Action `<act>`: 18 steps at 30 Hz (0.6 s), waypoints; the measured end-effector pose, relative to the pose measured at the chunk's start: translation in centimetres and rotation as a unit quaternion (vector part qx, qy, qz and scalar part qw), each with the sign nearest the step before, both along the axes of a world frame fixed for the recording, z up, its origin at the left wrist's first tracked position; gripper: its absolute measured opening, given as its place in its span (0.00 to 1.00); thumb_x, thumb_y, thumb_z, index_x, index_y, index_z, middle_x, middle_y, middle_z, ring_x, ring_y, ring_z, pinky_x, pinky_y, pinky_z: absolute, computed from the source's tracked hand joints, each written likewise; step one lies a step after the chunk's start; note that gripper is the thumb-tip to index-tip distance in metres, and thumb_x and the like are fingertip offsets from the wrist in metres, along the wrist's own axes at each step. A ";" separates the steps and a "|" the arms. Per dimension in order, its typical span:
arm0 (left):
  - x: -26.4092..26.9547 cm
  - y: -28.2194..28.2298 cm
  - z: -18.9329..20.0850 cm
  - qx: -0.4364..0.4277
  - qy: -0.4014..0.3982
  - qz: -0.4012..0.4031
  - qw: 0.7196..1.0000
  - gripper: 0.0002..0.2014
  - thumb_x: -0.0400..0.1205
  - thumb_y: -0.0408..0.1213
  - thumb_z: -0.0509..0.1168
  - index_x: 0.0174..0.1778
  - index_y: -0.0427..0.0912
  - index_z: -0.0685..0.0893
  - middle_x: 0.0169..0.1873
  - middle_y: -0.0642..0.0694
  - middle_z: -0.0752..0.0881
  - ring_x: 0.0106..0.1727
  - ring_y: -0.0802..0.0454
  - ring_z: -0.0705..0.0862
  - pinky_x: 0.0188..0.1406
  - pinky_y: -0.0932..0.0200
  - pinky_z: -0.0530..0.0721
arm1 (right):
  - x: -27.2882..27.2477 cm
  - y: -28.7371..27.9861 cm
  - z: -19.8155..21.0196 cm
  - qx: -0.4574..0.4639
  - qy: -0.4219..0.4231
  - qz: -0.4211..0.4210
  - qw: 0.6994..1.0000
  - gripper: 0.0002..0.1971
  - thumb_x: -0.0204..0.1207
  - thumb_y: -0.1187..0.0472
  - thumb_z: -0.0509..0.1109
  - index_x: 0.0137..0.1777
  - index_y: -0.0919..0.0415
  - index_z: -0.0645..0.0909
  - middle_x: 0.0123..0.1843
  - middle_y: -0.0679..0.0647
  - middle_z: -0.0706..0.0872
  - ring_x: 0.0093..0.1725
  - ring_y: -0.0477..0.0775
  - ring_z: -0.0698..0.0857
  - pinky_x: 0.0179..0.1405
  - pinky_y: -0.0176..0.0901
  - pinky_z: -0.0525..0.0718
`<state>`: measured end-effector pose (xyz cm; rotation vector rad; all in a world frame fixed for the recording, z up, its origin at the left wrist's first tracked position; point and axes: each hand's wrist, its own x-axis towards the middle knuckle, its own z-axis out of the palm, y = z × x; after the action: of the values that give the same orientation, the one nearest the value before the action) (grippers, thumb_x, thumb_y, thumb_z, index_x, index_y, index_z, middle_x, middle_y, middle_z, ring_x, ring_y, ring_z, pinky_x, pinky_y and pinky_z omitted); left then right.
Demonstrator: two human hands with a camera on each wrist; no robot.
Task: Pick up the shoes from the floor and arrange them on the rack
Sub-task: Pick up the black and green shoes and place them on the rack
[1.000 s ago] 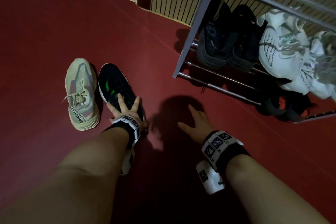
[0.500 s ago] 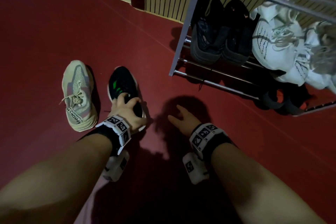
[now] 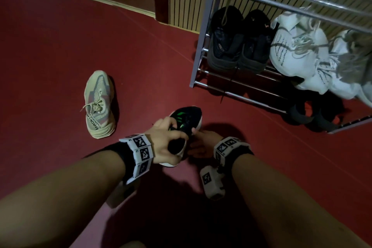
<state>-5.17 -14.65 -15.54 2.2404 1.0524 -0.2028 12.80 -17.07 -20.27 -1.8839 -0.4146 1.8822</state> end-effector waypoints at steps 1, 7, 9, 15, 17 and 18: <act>0.2 -0.1 0.3 0.000 0.000 -0.017 1.000 0.39 0.54 0.67 0.55 0.65 0.66 0.77 0.57 0.55 0.60 0.61 0.51 0.64 0.66 0.57 0.71 | 0.1 0.0 0.1 -0.002 0.019 -0.011 1.000 0.18 0.82 0.49 0.62 0.58 0.64 0.75 0.41 0.59 0.82 0.38 0.57 0.83 0.47 0.52 0.81; 0.4 -0.5 1.2 -0.016 -0.005 -0.014 1.000 0.42 0.54 0.68 0.56 0.70 0.69 0.71 0.69 0.51 0.58 0.70 0.48 0.61 0.71 0.50 0.69 | 0.8 0.8 1.1 0.049 0.061 -0.022 0.997 0.15 0.77 0.56 0.71 0.58 0.64 0.78 0.28 0.52 0.85 0.34 0.52 0.82 0.38 0.45 0.83; 0.1 -0.5 1.6 -0.029 -0.015 -0.012 0.999 0.45 0.54 0.70 0.58 0.73 0.73 0.63 0.75 0.51 0.51 0.75 0.47 0.56 0.75 0.48 0.64 | 0.7 1.2 1.5 0.080 0.032 0.000 0.996 0.11 0.78 0.66 0.68 0.59 0.67 0.77 0.23 0.50 0.83 0.27 0.49 0.82 0.35 0.44 0.81; -1.0 1.9 3.4 -0.096 -0.046 0.161 0.981 0.61 0.47 0.74 0.62 0.75 0.72 0.36 0.82 0.48 0.40 0.83 0.45 0.43 0.80 0.45 0.52 | 2.1 1.0 3.4 0.202 -0.079 0.061 0.974 0.31 0.75 0.75 0.69 0.76 0.62 0.64 0.61 0.66 0.81 0.50 0.55 0.81 0.35 0.33 0.84; -1.1 2.4 3.4 -0.161 -0.049 0.178 0.970 0.64 0.48 0.72 0.67 0.76 0.71 0.34 0.83 0.44 0.44 0.83 0.45 0.47 0.81 0.45 0.53 | 2.9 0.8 4.2 0.218 -0.074 0.101 0.968 0.35 0.75 0.74 0.68 0.79 0.57 0.59 0.60 0.68 0.82 0.48 0.54 0.83 0.41 0.32 0.85; -0.9 2.5 3.4 -0.192 -0.053 0.168 0.965 0.65 0.50 0.69 0.70 0.76 0.71 0.33 0.83 0.43 0.46 0.83 0.46 0.50 0.81 0.47 0.55 | 3.3 0.7 4.6 0.226 -0.071 0.119 0.964 0.37 0.76 0.74 0.68 0.80 0.56 0.56 0.58 0.68 0.84 0.48 0.55 0.84 0.49 0.40 0.86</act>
<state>-6.05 -12.18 -12.16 1.6825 1.2006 -0.1243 16.09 -16.36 -15.68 -1.7136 -1.0641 1.6132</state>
